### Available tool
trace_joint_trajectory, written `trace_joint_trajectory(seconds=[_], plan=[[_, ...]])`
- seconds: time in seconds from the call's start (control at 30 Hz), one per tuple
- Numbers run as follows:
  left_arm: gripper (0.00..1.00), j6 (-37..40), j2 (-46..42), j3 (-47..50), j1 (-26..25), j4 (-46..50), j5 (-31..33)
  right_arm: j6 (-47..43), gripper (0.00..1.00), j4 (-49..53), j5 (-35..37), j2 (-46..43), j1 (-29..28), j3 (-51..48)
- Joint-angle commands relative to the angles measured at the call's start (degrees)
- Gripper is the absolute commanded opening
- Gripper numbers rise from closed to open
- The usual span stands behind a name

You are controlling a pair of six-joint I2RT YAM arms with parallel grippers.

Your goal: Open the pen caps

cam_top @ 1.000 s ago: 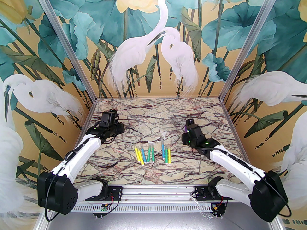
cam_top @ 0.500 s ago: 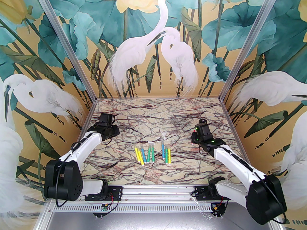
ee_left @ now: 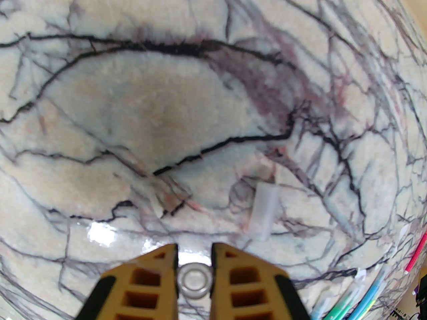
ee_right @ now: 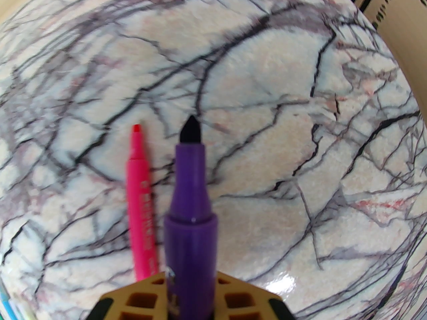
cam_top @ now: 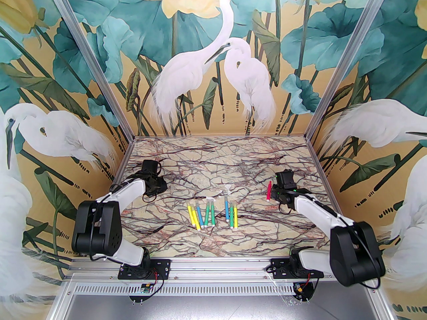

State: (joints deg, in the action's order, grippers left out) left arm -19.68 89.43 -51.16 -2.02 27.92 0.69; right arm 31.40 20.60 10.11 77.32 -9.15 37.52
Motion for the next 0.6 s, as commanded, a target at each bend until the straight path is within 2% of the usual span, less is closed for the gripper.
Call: trace_joint_trajectory(seconds=[0.0,0.4,0.57], plan=[[0.00,1.1,2.5,-2.1,0.6,-0.9,-1.8,1.4,0.00,-2.5,-2.3,3.5,1.1,-0.1],[0.06,2.4,7.2,-4.0,1.2,0.0,-4.7,1.4,0.06,-3.8,-4.7,9.0,2.3,0.9],[0.10,2.4,7.8,-4.0,1.2,0.0,-4.6,1.4,0.14,-2.9,-4.7,10.0,2.3,1.7]])
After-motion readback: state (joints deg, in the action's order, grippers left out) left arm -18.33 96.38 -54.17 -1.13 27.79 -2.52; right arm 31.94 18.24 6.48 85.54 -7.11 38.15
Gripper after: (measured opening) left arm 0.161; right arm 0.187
